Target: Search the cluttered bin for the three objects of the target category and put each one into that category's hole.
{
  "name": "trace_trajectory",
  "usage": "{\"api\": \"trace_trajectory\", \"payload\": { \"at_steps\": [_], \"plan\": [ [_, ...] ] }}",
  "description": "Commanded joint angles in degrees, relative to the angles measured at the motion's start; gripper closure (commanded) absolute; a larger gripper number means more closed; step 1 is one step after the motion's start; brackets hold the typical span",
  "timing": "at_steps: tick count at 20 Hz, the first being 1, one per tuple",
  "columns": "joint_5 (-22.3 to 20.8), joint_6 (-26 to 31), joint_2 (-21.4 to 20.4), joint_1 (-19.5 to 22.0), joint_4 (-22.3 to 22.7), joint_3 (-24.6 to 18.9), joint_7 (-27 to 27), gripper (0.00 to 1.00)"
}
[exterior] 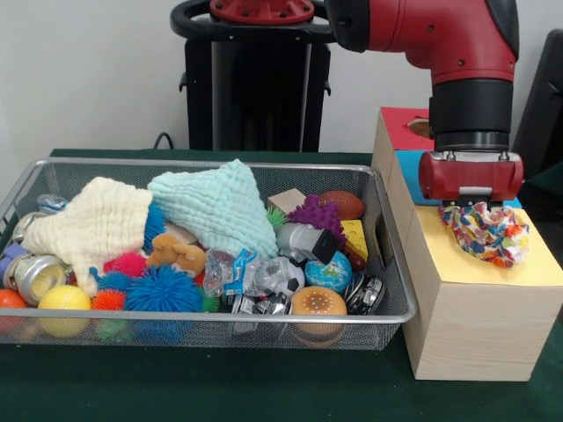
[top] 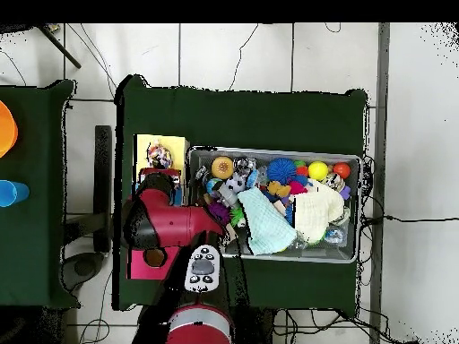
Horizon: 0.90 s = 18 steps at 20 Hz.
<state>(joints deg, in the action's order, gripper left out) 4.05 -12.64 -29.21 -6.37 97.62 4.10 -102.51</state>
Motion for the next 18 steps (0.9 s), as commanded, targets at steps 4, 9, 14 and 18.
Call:
{"api": "trace_trajectory", "payload": {
  "at_steps": [4, 9, 14, 18],
  "plan": [
    [-0.67, 1.45, 3.91, 2.41, -2.05, -2.14, -7.67, 1.0],
    [0.98, 2.02, 4.33, 1.61, -1.45, -1.19, -8.61, 1.0],
    [1.54, 1.6, 4.75, 1.05, -1.36, -0.66, -8.99, 1.0],
    [1.79, 1.95, 4.86, 1.12, -1.5, -0.61, -9.06, 1.0]
  ]
}}
